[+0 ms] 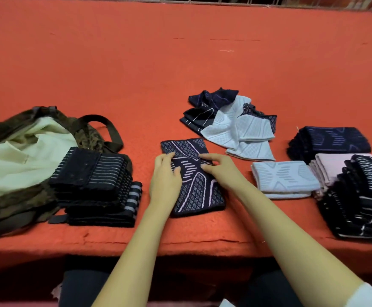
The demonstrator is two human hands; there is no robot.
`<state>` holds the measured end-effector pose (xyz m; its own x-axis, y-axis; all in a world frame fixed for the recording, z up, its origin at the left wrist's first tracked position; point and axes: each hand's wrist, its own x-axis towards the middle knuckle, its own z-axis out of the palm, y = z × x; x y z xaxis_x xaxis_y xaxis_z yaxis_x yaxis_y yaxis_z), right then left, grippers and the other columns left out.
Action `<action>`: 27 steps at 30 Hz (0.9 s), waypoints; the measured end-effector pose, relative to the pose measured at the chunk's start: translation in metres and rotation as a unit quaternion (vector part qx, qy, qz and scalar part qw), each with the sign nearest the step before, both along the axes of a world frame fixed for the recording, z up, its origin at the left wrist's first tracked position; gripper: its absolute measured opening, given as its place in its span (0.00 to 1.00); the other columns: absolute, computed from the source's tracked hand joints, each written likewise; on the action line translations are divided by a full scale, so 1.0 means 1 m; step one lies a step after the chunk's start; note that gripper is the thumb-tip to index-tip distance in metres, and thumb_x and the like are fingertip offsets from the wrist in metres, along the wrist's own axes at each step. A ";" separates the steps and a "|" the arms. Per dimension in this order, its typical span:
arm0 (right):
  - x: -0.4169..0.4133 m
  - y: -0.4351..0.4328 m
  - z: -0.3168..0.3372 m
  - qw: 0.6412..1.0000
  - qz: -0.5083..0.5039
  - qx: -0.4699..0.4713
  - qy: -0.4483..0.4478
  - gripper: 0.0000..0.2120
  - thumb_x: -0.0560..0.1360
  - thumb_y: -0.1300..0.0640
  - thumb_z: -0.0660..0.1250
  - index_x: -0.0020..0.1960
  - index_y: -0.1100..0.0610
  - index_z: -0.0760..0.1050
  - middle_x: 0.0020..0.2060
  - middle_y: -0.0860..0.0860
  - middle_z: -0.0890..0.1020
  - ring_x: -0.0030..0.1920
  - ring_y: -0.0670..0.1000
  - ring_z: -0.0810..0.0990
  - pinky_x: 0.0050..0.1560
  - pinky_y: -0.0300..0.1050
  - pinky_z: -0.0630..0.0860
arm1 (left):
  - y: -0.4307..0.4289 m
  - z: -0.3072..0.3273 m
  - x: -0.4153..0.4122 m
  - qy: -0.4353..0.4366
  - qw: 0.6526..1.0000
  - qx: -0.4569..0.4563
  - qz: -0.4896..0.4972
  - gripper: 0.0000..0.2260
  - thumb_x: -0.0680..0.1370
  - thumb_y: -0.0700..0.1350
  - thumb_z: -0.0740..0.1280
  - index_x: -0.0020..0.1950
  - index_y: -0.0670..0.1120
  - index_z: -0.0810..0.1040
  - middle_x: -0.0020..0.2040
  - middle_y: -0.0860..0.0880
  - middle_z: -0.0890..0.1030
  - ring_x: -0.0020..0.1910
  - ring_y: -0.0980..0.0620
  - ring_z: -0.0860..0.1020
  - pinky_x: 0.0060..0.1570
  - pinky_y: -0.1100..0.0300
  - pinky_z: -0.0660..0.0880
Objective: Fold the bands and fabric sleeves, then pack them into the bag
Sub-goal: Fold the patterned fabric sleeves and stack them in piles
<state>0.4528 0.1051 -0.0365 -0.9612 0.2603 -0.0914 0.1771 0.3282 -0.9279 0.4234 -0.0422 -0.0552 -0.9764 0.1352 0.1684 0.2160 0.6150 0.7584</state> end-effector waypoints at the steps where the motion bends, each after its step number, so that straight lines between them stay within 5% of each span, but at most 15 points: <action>1: 0.002 -0.004 0.001 0.999 0.014 0.028 0.036 0.19 0.75 0.71 0.61 0.64 0.60 0.74 0.61 0.52 0.75 0.58 0.46 0.76 0.59 0.37 0.72 | 0.000 0.001 -0.002 0.011 0.999 0.022 -0.023 0.19 0.79 0.37 0.61 0.71 0.44 0.68 0.70 0.47 0.66 0.67 0.52 0.68 0.61 0.72 0.58; 3: 0.007 -0.010 0.003 0.991 0.037 0.055 0.117 0.23 0.75 0.74 0.58 0.67 0.61 0.72 0.63 0.42 0.70 0.64 0.38 0.68 0.63 0.25 0.61 | -0.001 0.005 -0.008 0.042 0.995 0.070 -0.053 0.21 0.79 0.34 0.59 0.72 0.42 0.67 0.72 0.47 0.64 0.69 0.56 0.63 0.60 0.82 0.50; 5: 0.008 -0.008 0.002 0.984 0.031 0.080 0.154 0.22 0.77 0.71 0.58 0.69 0.60 0.69 0.65 0.38 0.65 0.65 0.33 0.62 0.63 0.21 0.55 | 0.000 0.006 -0.014 0.050 0.993 0.080 -0.065 0.21 0.80 0.35 0.59 0.73 0.42 0.65 0.74 0.47 0.61 0.70 0.57 0.61 0.61 0.82 0.49; 10: 0.003 0.012 -0.030 0.975 0.004 0.215 0.050 0.20 0.77 0.57 0.65 0.68 0.56 0.71 0.74 0.57 0.57 0.72 0.55 0.61 0.73 0.52 0.58 | 0.007 -0.009 -0.015 0.003 0.986 -0.164 -0.011 0.20 0.81 0.48 0.59 0.73 0.50 0.66 0.76 0.46 0.54 0.70 0.44 0.59 0.68 0.49 0.58; 14: 0.012 0.009 -0.041 0.952 -0.003 0.289 0.103 0.14 0.77 0.59 0.65 0.62 0.59 0.77 0.68 0.57 0.67 0.64 0.55 0.69 0.67 0.41 0.59 | 0.006 -0.013 -0.011 0.046 0.985 -0.164 -0.018 0.17 0.80 0.49 0.59 0.69 0.52 0.70 0.74 0.47 0.59 0.68 0.46 0.59 0.66 0.49 0.59; 21: 0.028 0.007 -0.039 0.924 0.064 0.327 0.189 0.10 0.73 0.56 0.62 0.49 0.54 0.81 0.48 0.52 0.74 0.50 0.50 0.69 0.53 0.46 0.70 | -0.019 -0.021 0.008 0.168 0.972 -0.140 -0.085 0.03 0.73 0.48 0.69 0.46 0.52 0.78 0.52 0.53 0.73 0.56 0.52 0.65 0.51 0.57 0.54; 24: 0.038 0.007 -0.041 0.924 0.107 0.318 0.184 0.12 0.74 0.53 0.59 0.50 0.55 0.80 0.47 0.50 0.74 0.49 0.50 0.69 0.53 0.41 0.66 | -0.034 -0.025 0.017 0.152 0.962 -0.105 -0.200 0.06 0.75 0.53 0.64 0.46 0.51 0.76 0.45 0.56 0.73 0.47 0.54 0.68 0.51 0.53 0.67; 27: 0.044 0.005 -0.042 0.919 0.116 0.331 0.181 0.14 0.73 0.50 0.59 0.52 0.54 0.79 0.49 0.50 0.73 0.50 0.49 0.69 0.53 0.43 0.68 | -0.041 -0.026 0.025 0.144 0.959 -0.092 -0.226 0.12 0.73 0.60 0.62 0.48 0.54 0.76 0.45 0.58 0.73 0.47 0.57 0.68 0.50 0.58 0.66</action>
